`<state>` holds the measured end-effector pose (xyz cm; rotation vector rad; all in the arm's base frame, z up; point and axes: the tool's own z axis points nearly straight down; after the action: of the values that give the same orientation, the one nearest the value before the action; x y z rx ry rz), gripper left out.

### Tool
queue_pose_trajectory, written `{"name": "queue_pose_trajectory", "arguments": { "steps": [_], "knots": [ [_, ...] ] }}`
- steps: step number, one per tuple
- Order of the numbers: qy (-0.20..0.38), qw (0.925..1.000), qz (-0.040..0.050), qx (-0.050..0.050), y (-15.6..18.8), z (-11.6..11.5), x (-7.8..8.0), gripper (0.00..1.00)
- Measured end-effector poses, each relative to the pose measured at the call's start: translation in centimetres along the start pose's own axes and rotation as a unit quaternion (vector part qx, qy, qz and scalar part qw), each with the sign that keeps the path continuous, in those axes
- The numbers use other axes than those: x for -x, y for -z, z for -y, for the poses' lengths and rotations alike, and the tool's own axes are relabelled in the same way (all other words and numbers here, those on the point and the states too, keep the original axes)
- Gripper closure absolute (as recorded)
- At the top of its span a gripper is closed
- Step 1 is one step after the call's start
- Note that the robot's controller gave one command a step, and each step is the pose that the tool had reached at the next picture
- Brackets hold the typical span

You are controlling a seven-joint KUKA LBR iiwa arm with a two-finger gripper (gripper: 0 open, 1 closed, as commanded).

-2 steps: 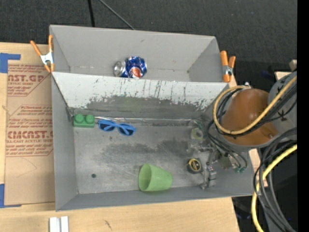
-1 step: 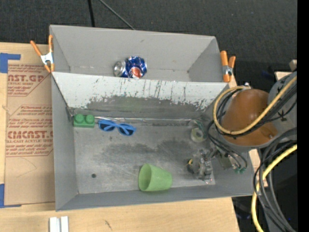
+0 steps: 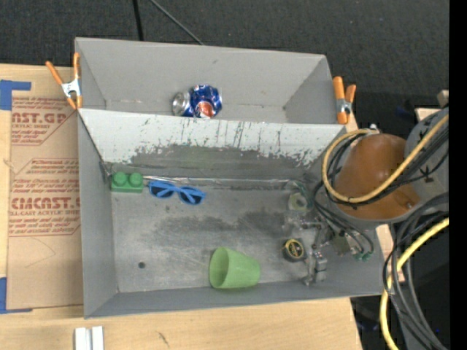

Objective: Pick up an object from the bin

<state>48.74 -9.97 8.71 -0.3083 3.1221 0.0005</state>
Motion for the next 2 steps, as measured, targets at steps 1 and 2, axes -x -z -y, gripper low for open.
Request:
{"name": "queue_pose_trajectory", "arguments": {
  "steps": [1, 2],
  "knots": [
    [0.000, 1.0000, -0.0018, 0.001, 0.0, 0.0, -0.1, 1.00],
    [0.138, 0.9904, -0.0008, 0.000, 1.3, -0.7, 2.1, 1.00]
  ]
}}
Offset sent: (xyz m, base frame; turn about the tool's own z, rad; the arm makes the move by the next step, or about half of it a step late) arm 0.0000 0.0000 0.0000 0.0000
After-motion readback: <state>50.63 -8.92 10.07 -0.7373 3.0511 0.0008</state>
